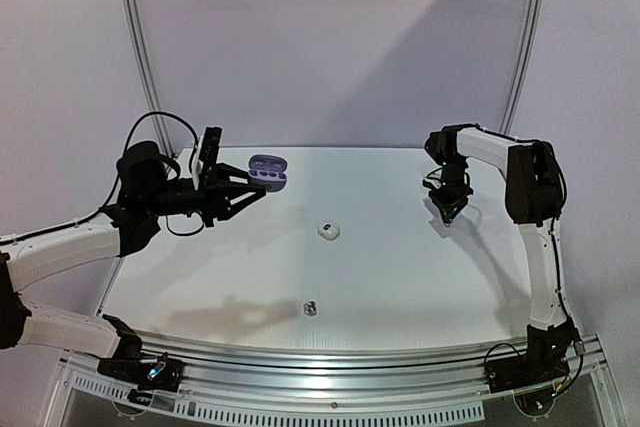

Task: Insert the wireless bluetooth earbuds into the charging case
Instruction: Pick up the right earbud from the center of the board, then insert the right earbud into the right side groove of the charging case.

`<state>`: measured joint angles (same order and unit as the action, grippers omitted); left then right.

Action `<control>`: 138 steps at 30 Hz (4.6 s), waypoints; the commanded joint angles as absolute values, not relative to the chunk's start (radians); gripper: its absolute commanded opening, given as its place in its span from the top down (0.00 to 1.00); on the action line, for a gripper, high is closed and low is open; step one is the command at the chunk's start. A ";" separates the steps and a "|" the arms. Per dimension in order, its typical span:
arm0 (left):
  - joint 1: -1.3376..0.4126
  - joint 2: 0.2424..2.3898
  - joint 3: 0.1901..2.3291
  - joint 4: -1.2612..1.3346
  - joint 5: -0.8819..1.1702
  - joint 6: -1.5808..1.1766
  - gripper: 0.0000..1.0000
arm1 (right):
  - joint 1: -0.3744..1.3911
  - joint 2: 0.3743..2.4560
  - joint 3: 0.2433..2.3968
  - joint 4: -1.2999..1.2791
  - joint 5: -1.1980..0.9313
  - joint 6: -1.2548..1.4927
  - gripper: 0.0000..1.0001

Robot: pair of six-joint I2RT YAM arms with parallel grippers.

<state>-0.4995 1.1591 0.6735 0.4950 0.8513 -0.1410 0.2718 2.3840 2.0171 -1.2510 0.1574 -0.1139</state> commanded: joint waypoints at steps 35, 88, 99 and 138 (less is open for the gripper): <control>-0.506 1.154 0.608 0.592 0.514 -0.111 1.00 | 0.335 2.124 2.081 -1.158 0.105 0.092 1.00; -0.565 1.197 0.429 1.195 0.222 -0.123 1.00 | 1.191 2.069 1.940 0.117 0.469 -0.185 1.00; -0.565 1.198 0.431 1.193 0.242 -0.130 1.00 | 1.191 2.090 1.927 0.130 0.488 -0.238 1.00; -0.561 1.187 0.426 1.206 0.204 -0.106 1.00 | 1.184 2.045 1.854 0.051 0.457 -0.259 0.84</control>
<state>-0.5518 1.2102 0.4263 1.1370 0.1974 -0.1211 1.1851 2.0689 1.8950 0.1516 0.4583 -0.2722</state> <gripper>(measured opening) 0.283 0.166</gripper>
